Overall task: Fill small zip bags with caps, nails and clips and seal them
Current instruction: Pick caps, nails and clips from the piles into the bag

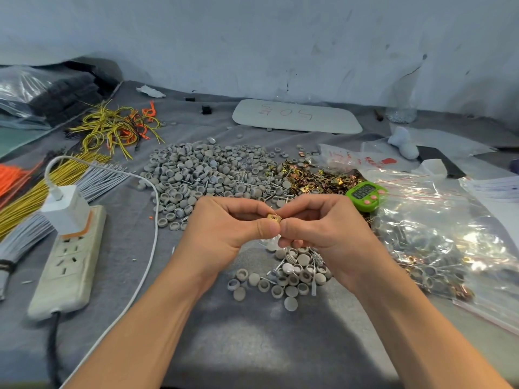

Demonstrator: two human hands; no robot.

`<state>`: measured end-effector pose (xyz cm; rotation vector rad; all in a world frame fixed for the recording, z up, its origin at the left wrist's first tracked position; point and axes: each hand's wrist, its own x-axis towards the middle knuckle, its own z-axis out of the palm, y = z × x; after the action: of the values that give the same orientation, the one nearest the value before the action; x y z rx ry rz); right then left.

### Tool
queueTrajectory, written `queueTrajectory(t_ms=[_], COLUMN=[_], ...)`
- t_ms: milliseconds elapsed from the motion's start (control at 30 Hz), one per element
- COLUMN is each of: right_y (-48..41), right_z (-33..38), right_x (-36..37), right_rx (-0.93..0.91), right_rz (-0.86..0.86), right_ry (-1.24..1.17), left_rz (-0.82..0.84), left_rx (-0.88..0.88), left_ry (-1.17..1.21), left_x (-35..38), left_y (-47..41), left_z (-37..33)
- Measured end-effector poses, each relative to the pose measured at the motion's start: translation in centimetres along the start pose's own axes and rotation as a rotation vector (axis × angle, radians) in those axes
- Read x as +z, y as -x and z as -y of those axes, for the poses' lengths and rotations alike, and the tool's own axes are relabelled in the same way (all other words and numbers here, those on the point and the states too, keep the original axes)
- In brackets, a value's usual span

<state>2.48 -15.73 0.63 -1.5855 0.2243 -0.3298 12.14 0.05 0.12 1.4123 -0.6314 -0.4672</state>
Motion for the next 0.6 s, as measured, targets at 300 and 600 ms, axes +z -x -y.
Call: queueTrajectory(t_ms=[300, 600], right_y=[-0.14, 0.09], right_z=[-0.21, -0.07], right_x=[0.87, 0.47], right_rx=[0.027, -0.009], right_rz=[-0.056, -0.069], right_ry=[0.168, 0.197], left_rz=[-0.087, -0.141], left_rx=[0.003, 0.015], left_ry=[-0.132, -0.330], left_x=[-0.07, -0.54], left_y=[-0.10, -0.42], left_z=[0.20, 0.89])
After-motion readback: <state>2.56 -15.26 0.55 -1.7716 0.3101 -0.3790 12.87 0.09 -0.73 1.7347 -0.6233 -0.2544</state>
